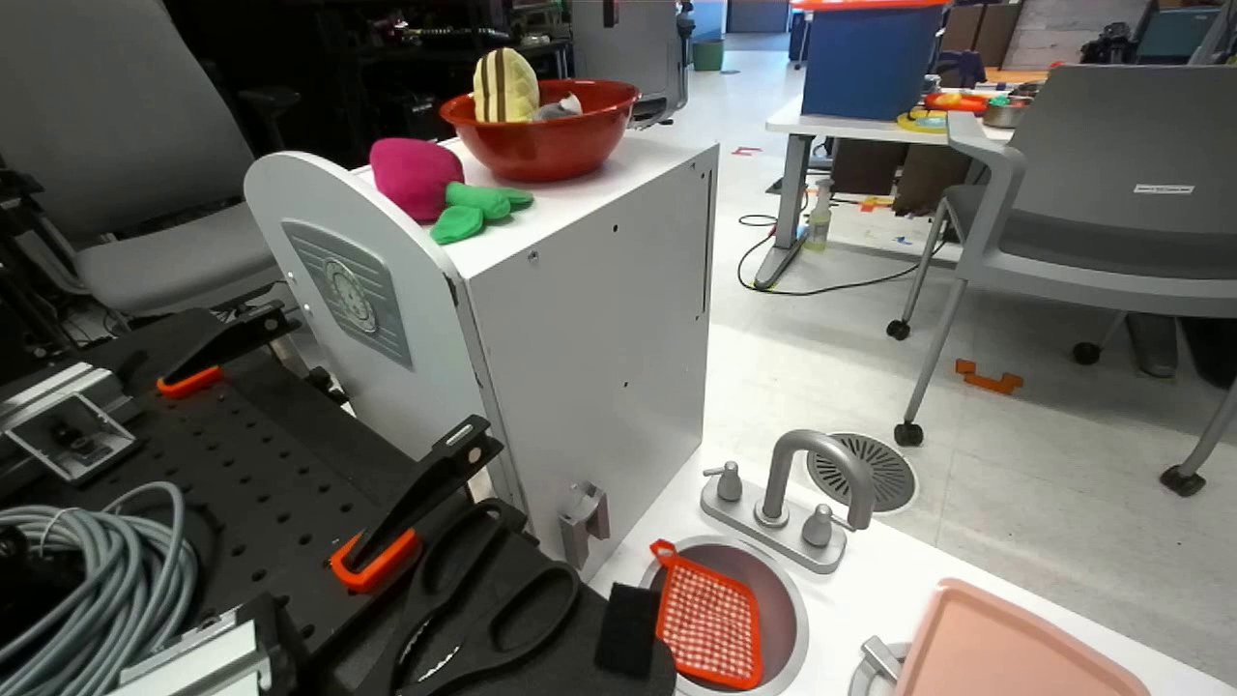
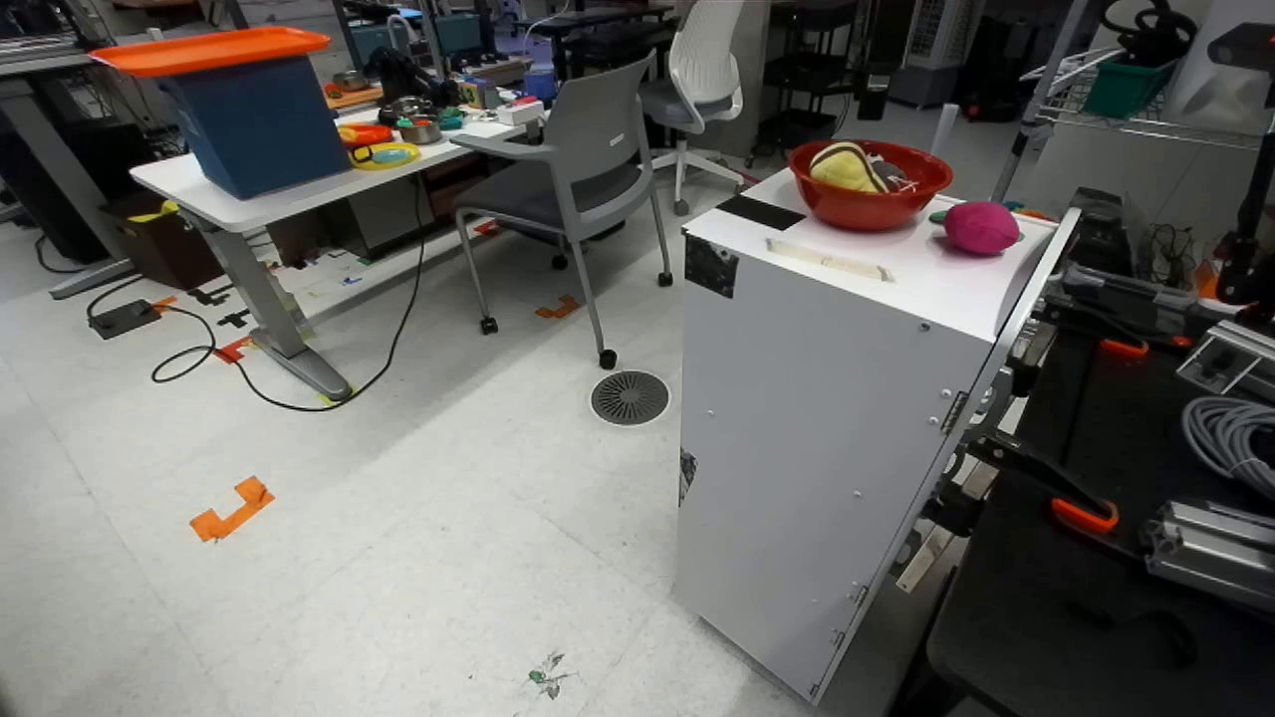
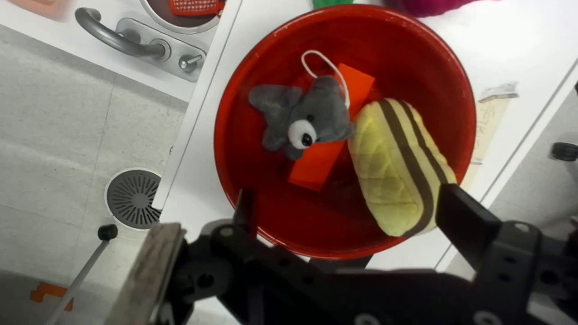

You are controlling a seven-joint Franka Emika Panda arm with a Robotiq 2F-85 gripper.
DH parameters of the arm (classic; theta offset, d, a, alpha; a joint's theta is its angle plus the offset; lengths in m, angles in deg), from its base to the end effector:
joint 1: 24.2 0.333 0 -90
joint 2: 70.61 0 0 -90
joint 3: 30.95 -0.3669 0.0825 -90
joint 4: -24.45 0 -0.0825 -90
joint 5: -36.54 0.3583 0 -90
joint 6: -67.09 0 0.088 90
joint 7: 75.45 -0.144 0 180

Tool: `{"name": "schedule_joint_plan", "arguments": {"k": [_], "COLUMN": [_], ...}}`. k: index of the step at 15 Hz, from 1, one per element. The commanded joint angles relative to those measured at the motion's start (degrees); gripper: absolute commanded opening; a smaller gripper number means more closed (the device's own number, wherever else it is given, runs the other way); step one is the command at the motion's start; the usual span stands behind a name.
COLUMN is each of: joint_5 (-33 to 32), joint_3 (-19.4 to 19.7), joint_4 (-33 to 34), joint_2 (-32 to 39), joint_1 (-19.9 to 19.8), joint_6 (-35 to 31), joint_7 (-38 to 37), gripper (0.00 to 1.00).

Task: Remove the grey plushy from the red bowl and put it in the sink

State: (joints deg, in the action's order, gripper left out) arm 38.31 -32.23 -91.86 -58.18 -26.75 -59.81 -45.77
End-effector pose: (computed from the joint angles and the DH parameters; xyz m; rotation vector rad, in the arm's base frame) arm 0.5739 -0.0113 0.3670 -3.0170 -0.7326 0.0359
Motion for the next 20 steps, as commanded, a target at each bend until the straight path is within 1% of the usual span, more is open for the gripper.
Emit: {"name": "schedule_joint_plan", "arguments": {"k": [1, 3, 10, 16, 20], "joint_5": [1.28, 0.39, 0.76, 1.07, 0.89], "joint_3": [-1.42, -1.65, -1.62, -1.52, -1.67], "joint_4": [0.9, 0.58, -0.26, -0.13, -0.3], "joint_2": [-0.31, -0.46, -0.4, 0.22, 0.17], "joint_1": [-0.35, -0.12, -0.42, -0.72, -0.83], "joint_6": [2.22, 3.22, 6.22, 6.44, 5.23], "joint_7": [2.4, 1.65, 1.56, 1.8, 3.15], "gripper": [1.0, 1.0, 1.0, 1.0, 1.0]}}
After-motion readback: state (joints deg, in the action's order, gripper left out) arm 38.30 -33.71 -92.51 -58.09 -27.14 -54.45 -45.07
